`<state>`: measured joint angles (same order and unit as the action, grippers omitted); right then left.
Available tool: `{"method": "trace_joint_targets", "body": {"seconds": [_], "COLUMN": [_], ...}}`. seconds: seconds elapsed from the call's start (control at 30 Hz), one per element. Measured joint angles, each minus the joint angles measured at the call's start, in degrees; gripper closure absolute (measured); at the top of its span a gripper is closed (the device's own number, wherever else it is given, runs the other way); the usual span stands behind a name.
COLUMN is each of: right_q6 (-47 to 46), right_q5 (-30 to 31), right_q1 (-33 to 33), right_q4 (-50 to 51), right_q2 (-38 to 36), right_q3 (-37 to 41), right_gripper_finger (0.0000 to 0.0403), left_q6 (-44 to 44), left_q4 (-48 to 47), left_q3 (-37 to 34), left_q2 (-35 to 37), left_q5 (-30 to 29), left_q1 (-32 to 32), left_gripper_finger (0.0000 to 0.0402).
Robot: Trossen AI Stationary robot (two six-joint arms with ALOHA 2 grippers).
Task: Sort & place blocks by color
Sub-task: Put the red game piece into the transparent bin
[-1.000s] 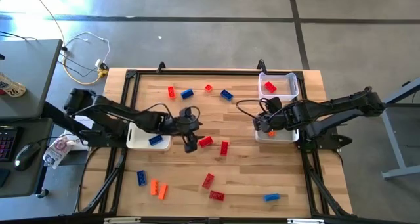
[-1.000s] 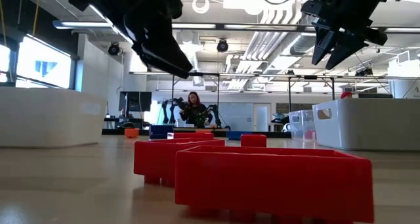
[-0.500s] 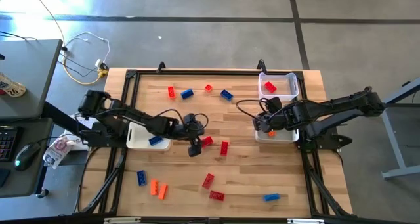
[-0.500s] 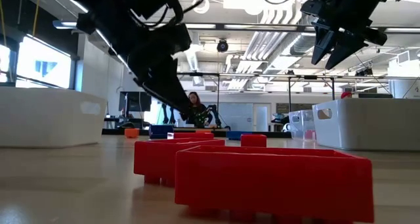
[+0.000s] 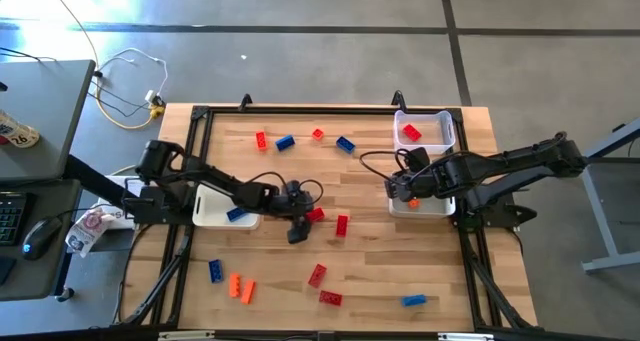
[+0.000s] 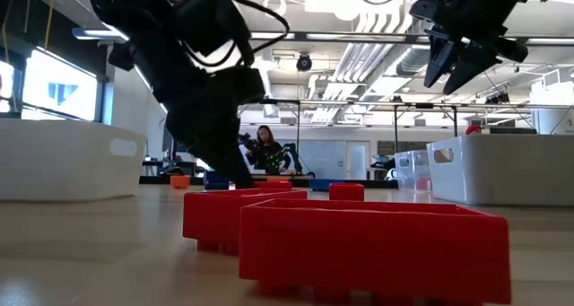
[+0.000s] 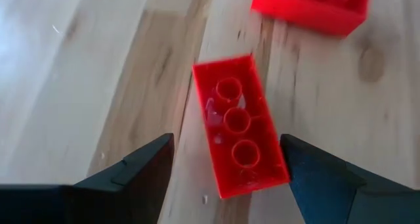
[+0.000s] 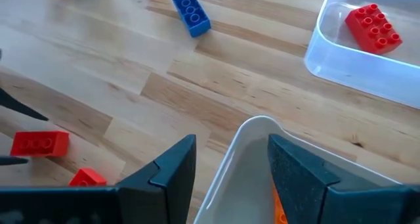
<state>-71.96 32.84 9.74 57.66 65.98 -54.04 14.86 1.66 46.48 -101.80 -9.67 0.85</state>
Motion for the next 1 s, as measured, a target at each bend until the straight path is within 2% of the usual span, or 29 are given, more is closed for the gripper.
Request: {"method": "trace_joint_targets", "body": {"seconds": [0.13, 0.23, 0.53, 0.8, 1.0], "right_q6": [0.0, 0.0, 3.53, 16.22, 30.09], "right_q5": [0.0, -0.02, -0.71, -2.91, -8.27], "right_q1": [0.0, 0.0, 0.0, 0.0, 0.0], "right_q4": [-1.15, -2.34, -9.36, -18.1, -24.28], "right_q2": [0.0, 0.0, 0.02, 0.04, 0.04], "right_q3": [0.0, 0.0, 0.0, 0.0, 0.0], "right_gripper_finger": [0.0228, 0.0228, 0.0228, 0.0228, 0.0228], "left_q6": [0.9, 0.93, -3.26, -5.97, -6.09], "left_q4": [0.2, 0.35, 1.91, 2.25, 0.72], "left_q3": [0.01, 0.07, 0.07, 0.0, -0.15], "left_q2": [-1.24, -1.63, -1.74, -1.38, 1.01], "left_q5": [-0.4, -0.87, 0.5, 5.45, 11.98], "left_q1": [-0.06, -0.06, -0.1, -0.1, -2.26], "left_gripper_finger": [0.0146, 0.0167, 0.0293, 0.0293, 0.0293]}}
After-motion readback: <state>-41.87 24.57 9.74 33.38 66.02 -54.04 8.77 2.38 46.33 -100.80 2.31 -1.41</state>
